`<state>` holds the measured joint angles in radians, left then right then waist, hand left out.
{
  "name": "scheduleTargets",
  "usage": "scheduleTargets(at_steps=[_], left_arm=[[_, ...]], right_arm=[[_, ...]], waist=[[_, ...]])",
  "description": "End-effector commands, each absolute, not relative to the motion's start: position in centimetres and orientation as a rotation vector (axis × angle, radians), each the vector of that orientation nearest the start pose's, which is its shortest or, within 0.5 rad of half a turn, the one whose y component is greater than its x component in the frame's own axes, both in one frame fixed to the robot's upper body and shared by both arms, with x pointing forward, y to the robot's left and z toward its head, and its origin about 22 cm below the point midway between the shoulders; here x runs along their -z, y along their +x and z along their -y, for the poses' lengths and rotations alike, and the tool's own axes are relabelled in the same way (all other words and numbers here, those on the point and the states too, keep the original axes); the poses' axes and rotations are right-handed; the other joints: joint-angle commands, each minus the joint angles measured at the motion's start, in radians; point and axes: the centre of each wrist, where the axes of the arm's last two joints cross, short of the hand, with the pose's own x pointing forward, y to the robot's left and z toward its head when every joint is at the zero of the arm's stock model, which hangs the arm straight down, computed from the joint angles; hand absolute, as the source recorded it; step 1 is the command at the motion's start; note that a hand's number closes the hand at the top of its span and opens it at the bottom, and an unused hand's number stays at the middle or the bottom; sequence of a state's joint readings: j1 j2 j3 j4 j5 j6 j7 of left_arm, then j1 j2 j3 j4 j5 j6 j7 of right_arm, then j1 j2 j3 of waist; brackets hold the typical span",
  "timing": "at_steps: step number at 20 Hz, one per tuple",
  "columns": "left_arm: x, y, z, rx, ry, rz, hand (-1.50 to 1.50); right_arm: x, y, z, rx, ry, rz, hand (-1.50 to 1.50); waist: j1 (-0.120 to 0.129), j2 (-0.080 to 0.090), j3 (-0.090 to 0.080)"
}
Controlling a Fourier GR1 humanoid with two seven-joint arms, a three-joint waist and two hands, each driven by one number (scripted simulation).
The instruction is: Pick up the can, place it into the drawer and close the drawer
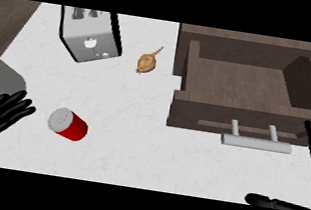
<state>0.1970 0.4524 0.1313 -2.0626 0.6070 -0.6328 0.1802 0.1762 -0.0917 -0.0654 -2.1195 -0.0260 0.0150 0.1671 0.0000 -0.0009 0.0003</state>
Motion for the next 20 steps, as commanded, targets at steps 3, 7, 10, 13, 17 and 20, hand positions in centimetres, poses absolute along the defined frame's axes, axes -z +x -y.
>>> scheduleTargets(at_steps=[3,7,10,13,17,20], left_arm=[[-11.7,18.2,-33.4,0.514,-0.477,1.641,-1.50],[-11.1,18.3,-32.7,0.540,-0.438,1.625,-1.50],[-10.3,21.6,-33.6,0.533,-0.468,1.630,-1.50],[-9.6,21.6,-32.5,0.549,-0.442,1.624,-1.50],[-7.2,23.2,-32.4,0.525,-0.450,1.613,-1.50],[-7.0,22.4,-31.4,0.542,-0.452,1.612,-1.50]], right_arm=[[-6.8,16.8,27.4,0.008,-0.165,1.783,-1.50],[-8.5,16.7,28.2,-0.005,-0.166,1.779,-1.50],[-8.7,17.7,27.2,-0.020,-0.171,1.782,-1.50],[-7.7,16.5,28.7,-0.033,-0.168,1.790,-1.50],[-7.5,17.2,30.0,-0.017,-0.167,1.782,-1.50],[-6.8,17.4,30.5,-0.022,-0.187,1.782,-1.50]], waist=[[0.000,0.000,0.000],[0.000,0.000,0.000],[-0.003,0.001,0.000],[-0.003,0.000,0.000],[-0.004,0.001,0.000],[-0.002,0.001,0.000]])
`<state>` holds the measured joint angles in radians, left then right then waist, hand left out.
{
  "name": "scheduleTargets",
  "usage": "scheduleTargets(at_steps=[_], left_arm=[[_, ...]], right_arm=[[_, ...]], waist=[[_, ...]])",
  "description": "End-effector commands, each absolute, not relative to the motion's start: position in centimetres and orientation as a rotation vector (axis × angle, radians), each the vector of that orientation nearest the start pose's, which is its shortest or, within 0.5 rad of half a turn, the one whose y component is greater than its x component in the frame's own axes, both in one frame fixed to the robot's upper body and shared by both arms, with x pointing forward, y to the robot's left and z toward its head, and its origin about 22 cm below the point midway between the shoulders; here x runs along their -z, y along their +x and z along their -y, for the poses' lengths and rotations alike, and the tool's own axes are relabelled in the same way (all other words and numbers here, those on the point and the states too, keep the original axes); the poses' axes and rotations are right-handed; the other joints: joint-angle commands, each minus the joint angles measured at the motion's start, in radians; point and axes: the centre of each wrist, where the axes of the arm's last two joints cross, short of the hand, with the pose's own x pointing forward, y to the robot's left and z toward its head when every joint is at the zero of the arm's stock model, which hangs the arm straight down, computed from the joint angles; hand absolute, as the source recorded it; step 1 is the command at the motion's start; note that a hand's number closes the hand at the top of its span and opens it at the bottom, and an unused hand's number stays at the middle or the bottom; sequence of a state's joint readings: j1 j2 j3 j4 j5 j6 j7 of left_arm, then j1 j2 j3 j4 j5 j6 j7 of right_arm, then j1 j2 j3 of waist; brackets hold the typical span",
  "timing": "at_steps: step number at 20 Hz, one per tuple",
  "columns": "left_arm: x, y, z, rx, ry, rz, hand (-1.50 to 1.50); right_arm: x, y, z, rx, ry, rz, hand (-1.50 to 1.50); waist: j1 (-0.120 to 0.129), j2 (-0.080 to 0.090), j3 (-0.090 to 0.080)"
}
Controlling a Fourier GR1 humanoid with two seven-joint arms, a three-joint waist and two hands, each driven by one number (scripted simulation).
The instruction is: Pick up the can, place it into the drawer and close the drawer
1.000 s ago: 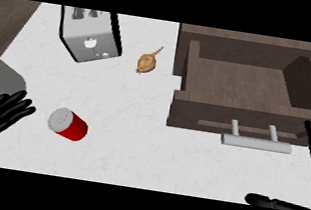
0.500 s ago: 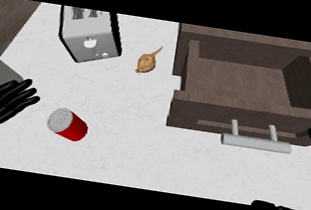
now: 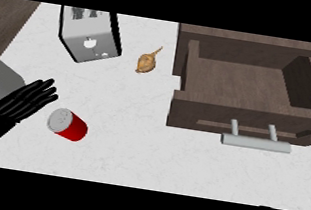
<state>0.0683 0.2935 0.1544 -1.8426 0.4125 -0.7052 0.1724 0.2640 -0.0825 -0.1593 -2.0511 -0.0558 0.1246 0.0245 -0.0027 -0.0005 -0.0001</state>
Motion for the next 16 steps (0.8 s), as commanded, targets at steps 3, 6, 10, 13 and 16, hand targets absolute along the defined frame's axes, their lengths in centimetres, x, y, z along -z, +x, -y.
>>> scheduleTargets(at_steps=[3,6,10,13,16], left_arm=[[-3.6,21.6,-31.5,0.530,-0.418,1.612,-1.50],[-3.8,23.9,-30.3,0.518,-0.401,1.599,-1.50],[-2.6,22.8,-33.3,0.512,-0.375,1.591,-1.50],[0.1,24.1,-34.5,0.489,-0.368,1.591,-1.50],[-1.0,23.1,-34.3,0.481,-0.340,1.579,-1.50]], right_arm=[[-7.9,15.8,30.0,-0.002,-0.192,1.794,-1.50],[-7.9,16.9,31.0,-0.020,-0.188,1.786,-1.50],[-6.3,17.3,29.0,-0.001,-0.180,1.789,-1.50],[-6.8,16.9,30.1,-0.022,-0.161,1.785,-1.50],[-7.2,17.6,29.8,-0.007,-0.160,1.781,-1.50]], waist=[[0.000,0.000,0.000],[-0.001,0.001,0.000],[0.001,0.000,0.000],[-0.003,0.001,0.000],[0.002,0.000,0.000]])
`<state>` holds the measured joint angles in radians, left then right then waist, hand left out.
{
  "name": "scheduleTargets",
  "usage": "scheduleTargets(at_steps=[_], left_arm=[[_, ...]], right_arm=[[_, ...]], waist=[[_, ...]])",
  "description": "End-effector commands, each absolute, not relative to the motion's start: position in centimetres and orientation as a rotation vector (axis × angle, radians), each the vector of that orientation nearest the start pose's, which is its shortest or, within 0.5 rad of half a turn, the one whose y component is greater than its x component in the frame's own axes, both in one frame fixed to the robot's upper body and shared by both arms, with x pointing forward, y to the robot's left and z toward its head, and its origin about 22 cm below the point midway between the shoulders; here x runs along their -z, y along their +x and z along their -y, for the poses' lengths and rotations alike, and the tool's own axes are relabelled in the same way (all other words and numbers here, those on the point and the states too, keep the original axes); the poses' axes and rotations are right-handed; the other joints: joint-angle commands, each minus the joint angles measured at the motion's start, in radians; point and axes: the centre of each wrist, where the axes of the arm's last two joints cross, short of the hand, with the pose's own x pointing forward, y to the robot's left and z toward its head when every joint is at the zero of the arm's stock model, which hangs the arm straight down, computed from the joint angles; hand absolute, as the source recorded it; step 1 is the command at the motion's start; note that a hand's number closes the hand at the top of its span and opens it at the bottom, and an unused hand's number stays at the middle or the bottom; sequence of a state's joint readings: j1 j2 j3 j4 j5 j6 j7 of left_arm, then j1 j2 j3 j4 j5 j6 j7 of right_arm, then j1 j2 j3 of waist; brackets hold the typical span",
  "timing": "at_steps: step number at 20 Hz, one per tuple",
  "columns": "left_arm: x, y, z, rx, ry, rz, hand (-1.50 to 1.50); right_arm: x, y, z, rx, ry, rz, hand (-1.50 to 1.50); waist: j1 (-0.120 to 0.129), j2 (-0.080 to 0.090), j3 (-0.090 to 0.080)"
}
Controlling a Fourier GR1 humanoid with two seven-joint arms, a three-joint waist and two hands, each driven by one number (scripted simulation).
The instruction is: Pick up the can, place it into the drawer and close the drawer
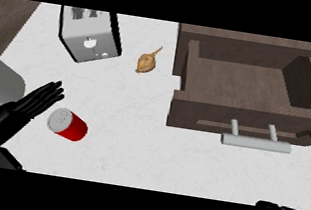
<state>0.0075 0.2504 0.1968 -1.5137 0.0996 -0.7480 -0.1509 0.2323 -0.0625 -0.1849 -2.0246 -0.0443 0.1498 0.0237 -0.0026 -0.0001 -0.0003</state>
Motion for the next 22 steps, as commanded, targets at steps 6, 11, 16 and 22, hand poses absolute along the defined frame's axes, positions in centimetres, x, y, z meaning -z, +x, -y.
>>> scheduleTargets(at_steps=[6,11,16,22], left_arm=[[1.7,24.6,-34.8,0.515,-0.336,1.559,-1.50],[2.5,25.8,-36.8,0.505,-0.328,1.572,-1.50],[5.3,24.9,-36.4,0.497,-0.334,1.547,-1.50],[6.2,25.2,-38.8,0.477,-0.357,1.538,-1.50]], right_arm=[[-6.8,17.5,28.5,-0.012,-0.169,1.782,-1.50],[-6.5,16.2,32.0,-0.019,-0.173,1.791,-1.50],[-7.6,15.8,29.7,-0.018,-0.179,1.783,-1.50],[-7.8,17.9,28.9,-0.002,-0.170,1.801,-1.50]], waist=[[0.000,0.000,0.000],[-0.003,0.000,0.000],[-0.003,0.000,0.000],[-0.001,0.001,0.000]])
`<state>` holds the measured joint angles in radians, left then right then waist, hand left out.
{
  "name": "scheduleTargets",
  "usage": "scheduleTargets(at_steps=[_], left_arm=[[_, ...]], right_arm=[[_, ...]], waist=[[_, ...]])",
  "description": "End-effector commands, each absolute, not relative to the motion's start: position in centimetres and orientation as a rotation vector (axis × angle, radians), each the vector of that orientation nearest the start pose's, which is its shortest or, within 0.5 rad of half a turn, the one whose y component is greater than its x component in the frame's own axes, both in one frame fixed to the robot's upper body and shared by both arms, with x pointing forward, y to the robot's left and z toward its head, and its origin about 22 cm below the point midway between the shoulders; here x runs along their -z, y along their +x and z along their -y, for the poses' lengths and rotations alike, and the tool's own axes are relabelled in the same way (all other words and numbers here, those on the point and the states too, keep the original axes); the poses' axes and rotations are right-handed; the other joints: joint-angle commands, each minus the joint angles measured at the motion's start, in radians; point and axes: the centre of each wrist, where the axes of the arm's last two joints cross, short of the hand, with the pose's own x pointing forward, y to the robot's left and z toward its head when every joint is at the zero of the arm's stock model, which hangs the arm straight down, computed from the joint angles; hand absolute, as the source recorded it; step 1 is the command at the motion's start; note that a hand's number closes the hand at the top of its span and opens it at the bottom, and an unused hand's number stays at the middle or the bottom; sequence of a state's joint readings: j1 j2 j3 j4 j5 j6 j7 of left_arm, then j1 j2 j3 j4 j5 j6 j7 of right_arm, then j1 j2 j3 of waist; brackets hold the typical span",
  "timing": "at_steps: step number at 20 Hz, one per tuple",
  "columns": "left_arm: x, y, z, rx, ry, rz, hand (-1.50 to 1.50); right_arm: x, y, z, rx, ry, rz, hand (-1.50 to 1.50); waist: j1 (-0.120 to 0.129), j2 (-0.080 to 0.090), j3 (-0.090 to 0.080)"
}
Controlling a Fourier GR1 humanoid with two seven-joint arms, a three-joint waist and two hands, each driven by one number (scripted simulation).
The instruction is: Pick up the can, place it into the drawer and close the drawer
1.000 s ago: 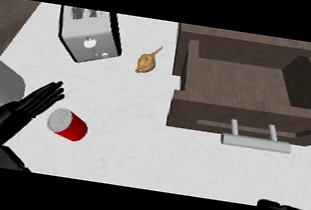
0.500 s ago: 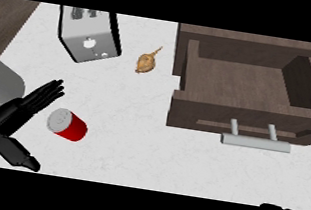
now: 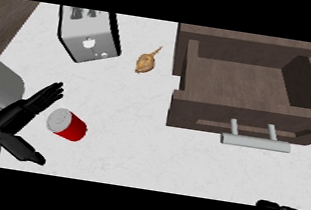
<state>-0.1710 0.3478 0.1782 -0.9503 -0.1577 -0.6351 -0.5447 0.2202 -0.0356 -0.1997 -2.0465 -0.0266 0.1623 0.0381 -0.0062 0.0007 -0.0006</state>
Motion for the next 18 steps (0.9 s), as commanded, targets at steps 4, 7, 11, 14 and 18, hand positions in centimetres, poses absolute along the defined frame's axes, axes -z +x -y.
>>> scheduleTargets(at_steps=[4,7,11,14,18], left_arm=[[7.2,26.7,-35.7,0.491,-0.322,1.515,-1.50],[7.8,27.4,-36.6,0.470,-0.330,1.503,-1.50],[10.0,26.6,-35.4,0.470,-0.316,1.525,-1.50],[10.1,26.2,-37.7,0.452,-0.309,1.498,-1.50],[9.1,28.1,-36.7,0.469,-0.312,1.516,-1.50]], right_arm=[[-7.9,16.7,29.3,-0.024,-0.191,1.798,-1.50],[-7.7,17.7,30.3,-0.017,-0.187,1.810,-1.50],[-7.7,15.6,29.2,-0.004,-0.171,1.813,-1.50],[-7.1,17.3,27.7,-0.033,-0.173,1.809,-1.50],[-9.4,15.8,29.2,-0.010,-0.169,1.811,-1.50]], waist=[[0.001,-0.001,0.000],[-0.002,0.001,0.000],[-0.007,0.001,0.000],[-0.005,0.003,-0.001],[-0.007,0.001,-0.001]])
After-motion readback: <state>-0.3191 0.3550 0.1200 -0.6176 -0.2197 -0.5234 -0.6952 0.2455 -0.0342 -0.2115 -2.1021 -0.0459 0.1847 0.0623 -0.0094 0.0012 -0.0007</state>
